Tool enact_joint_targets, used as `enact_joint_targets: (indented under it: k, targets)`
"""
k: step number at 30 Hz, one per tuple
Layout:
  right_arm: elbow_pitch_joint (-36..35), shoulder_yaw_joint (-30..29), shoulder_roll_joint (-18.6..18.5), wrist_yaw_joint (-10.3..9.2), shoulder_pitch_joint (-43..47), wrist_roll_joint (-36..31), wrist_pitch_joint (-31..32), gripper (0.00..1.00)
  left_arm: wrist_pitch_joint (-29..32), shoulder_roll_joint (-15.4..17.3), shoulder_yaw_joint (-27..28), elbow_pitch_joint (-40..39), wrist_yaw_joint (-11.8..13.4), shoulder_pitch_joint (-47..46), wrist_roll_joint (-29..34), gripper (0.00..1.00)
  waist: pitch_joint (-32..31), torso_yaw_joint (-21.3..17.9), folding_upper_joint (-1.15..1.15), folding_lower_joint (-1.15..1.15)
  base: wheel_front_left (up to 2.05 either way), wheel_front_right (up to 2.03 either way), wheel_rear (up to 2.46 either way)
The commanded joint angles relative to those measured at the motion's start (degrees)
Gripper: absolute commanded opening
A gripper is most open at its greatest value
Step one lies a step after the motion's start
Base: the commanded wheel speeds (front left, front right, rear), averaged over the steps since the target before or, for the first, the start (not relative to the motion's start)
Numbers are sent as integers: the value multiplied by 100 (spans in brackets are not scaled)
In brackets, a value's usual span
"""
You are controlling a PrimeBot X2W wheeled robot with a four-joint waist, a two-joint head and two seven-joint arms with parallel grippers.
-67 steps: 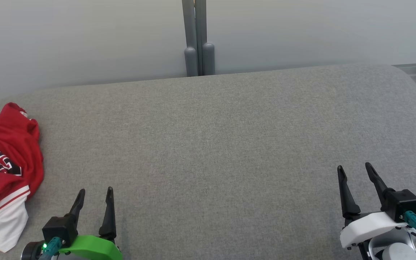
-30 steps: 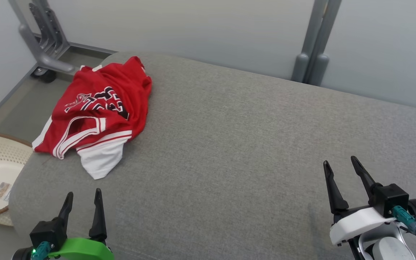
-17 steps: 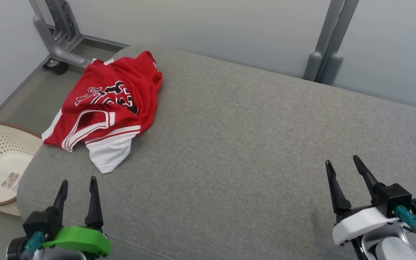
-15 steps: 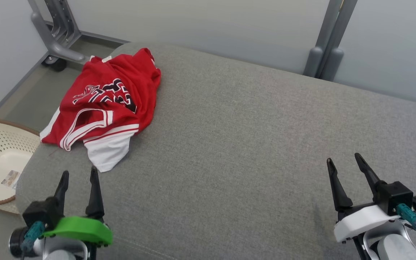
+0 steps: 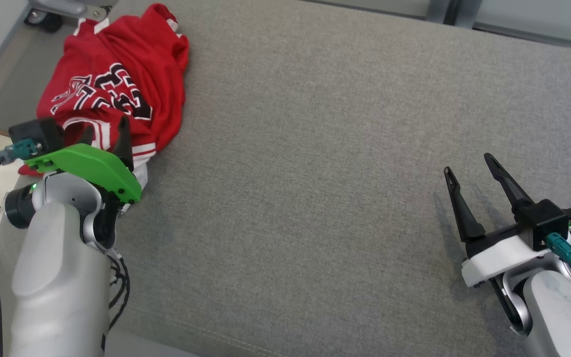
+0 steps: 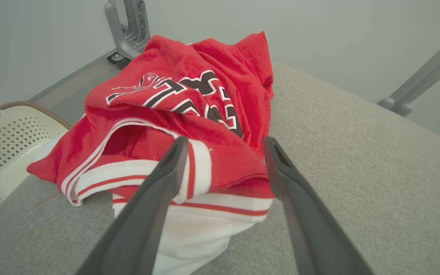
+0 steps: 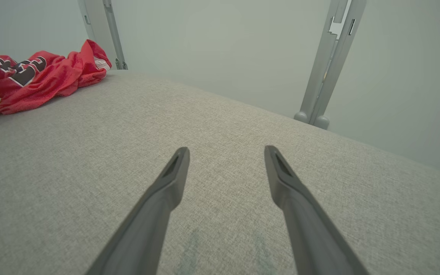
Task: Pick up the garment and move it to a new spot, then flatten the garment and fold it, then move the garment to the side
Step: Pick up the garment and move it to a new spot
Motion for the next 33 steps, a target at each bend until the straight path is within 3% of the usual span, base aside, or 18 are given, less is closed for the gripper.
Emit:
enact_joint_targets:
  k: [1,9,15,16,17,19,24,33]
  targets:
    - [-3,57,-69,-4,-144,-2,-19,100,228,133,15,314,114,-316,-4,100,597,-300,0,0,0,0,0]
    - [25,271,-154,-4,-298,87,-20,100,709,400,261,1754,587,-1025,-168,100,835,-637,0,0,0,0,0]
    - [48,208,-143,-4,-238,136,-20,100,892,422,164,2418,421,-1057,-169,100,803,-770,0,0,0,0,0]
    - [53,192,-139,-4,-211,142,-20,100,926,397,145,2525,372,-1047,-187,89,785,-772,0,0,0,0,0]
    - [62,165,-125,-4,-177,144,-19,100,947,382,105,2615,339,-1024,-172,45,759,-768,0,0,0,0,0]
    - [79,126,-88,-4,-127,143,-20,100,1071,357,46,2811,226,-980,-178,0,695,-748,0,0,0,0,0]
    - [125,89,15,-4,-45,166,-20,100,959,485,-94,2802,13,-1053,-173,0,509,-670,0,0,0,0,0]
    - [187,-21,307,-4,263,182,-20,100,388,886,-69,1644,-103,-843,-563,0,36,-570,0,0,0,0,0]
